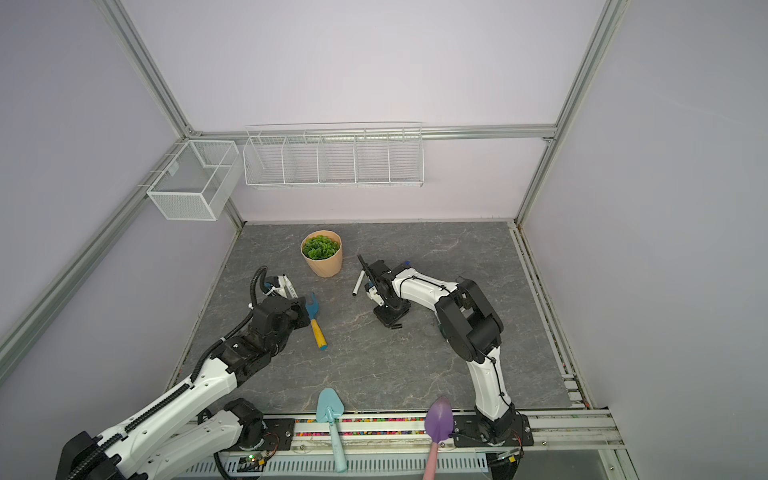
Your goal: Insert the pens into the pen caps
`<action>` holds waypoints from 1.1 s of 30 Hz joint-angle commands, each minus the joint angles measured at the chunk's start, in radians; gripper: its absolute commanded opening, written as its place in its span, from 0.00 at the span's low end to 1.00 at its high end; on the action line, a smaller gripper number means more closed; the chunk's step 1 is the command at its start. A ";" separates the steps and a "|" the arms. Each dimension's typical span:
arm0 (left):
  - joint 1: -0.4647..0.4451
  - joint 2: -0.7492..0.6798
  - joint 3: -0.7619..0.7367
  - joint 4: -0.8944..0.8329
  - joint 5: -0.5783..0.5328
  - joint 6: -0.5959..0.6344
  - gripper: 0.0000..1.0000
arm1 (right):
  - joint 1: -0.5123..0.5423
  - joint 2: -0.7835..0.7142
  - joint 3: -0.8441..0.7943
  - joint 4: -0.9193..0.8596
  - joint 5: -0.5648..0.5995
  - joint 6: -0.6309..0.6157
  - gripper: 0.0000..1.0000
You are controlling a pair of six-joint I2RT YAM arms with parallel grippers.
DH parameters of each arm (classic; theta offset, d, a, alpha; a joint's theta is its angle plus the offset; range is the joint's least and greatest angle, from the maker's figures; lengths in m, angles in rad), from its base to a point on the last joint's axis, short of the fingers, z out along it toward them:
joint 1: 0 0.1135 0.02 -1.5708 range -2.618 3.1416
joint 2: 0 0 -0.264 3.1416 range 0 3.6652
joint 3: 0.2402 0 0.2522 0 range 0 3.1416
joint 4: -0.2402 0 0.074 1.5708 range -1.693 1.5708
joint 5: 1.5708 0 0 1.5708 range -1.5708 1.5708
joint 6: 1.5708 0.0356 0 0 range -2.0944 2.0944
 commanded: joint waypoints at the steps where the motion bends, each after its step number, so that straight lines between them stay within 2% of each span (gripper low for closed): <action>1: -0.001 0.009 0.038 0.017 0.014 -0.024 0.00 | -0.009 -0.047 -0.067 -0.018 -0.059 0.007 0.47; 10: -0.001 0.010 0.038 0.017 0.027 -0.033 0.00 | 0.036 -0.088 -0.128 -0.031 0.027 -0.012 0.48; 14: -0.001 0.001 0.037 0.013 0.024 -0.040 0.00 | 0.068 -0.072 -0.124 -0.044 0.117 -0.014 0.48; 17: -0.002 -0.013 0.032 0.011 0.018 -0.049 0.00 | 0.078 -0.050 -0.109 -0.051 0.166 -0.014 0.45; 20: -0.001 -0.024 0.030 0.007 0.013 -0.050 0.00 | 0.079 -0.038 -0.098 -0.051 0.193 -0.005 0.38; 27: -0.001 -0.003 0.042 0.023 0.069 -0.019 0.00 | 0.049 -0.045 -0.086 -0.019 0.151 0.045 0.21; 33: -0.025 0.050 0.063 0.067 0.147 0.020 0.00 | -0.023 -0.111 -0.102 0.027 0.052 0.113 0.16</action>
